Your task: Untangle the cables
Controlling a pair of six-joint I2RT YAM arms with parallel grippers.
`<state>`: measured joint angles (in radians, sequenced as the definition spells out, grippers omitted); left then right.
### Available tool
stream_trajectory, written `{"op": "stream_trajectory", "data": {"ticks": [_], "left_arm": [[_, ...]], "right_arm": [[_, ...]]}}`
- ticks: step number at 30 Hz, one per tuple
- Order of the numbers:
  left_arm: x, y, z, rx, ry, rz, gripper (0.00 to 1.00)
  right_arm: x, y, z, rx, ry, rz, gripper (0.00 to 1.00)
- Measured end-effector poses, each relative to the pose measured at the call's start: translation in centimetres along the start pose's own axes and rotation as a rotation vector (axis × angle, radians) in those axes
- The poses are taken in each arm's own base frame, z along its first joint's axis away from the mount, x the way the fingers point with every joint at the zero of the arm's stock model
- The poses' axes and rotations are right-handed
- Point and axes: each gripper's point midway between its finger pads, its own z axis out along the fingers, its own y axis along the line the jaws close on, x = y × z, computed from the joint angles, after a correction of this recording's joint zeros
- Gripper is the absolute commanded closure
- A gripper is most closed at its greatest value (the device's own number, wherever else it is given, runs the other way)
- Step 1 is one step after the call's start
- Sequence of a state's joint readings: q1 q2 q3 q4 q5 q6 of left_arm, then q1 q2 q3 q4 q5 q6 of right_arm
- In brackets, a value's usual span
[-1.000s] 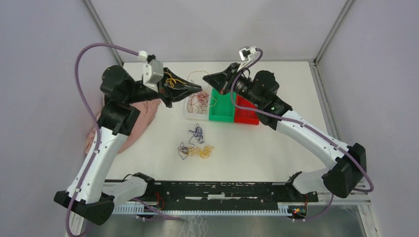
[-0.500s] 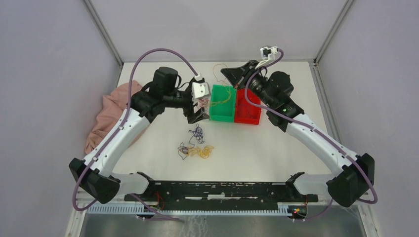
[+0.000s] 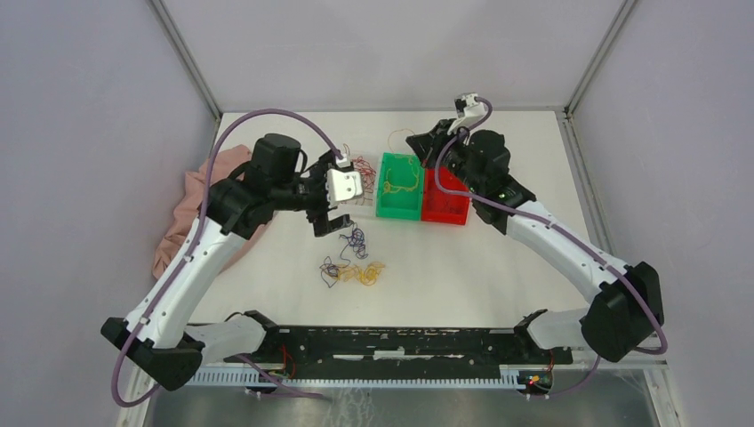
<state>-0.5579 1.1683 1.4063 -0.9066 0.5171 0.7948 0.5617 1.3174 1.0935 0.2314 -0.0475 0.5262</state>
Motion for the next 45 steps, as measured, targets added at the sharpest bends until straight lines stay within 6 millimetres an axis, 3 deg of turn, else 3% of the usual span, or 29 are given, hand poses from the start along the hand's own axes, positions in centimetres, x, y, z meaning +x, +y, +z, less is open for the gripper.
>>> {"op": "stream_trajectory", "data": {"ticks": [6, 16, 22, 28, 36, 40, 45], "left_arm": [[0.5, 0.3, -1.8, -0.073, 0.040, 0.029, 0.01], [1.3, 0.4, -3.0, -0.126, 0.078, 0.034, 0.01], [1.0, 0.3, -3.5, -0.139, 0.065, 0.043, 0.01], [1.3, 0.1, -3.4, -0.136, 0.073, 0.039, 0.01], [1.6, 0.0, -3.2, -0.131, 0.078, 0.035, 0.01], [1.6, 0.0, -3.1, -0.131, 0.078, 0.035, 0.01], [1.6, 0.1, -3.1, -0.136, 0.075, 0.038, 0.01]], "right_arm": [[4.5, -4.0, 1.8, 0.092, 0.095, -0.064, 0.99], [11.0, -10.4, 4.7, 0.244, 0.241, -0.213, 0.99], [11.5, -12.1, 7.3, 0.290, 0.248, -0.288, 0.99], [10.3, -13.1, 9.8, 0.331, 0.221, -0.359, 0.99], [9.2, -13.4, 10.5, 0.345, 0.203, -0.416, 0.99], [10.0, -13.5, 10.4, 0.343, 0.222, -0.417, 0.99], [13.6, -14.1, 10.3, 0.351, 0.303, -0.427, 0.99]]}}
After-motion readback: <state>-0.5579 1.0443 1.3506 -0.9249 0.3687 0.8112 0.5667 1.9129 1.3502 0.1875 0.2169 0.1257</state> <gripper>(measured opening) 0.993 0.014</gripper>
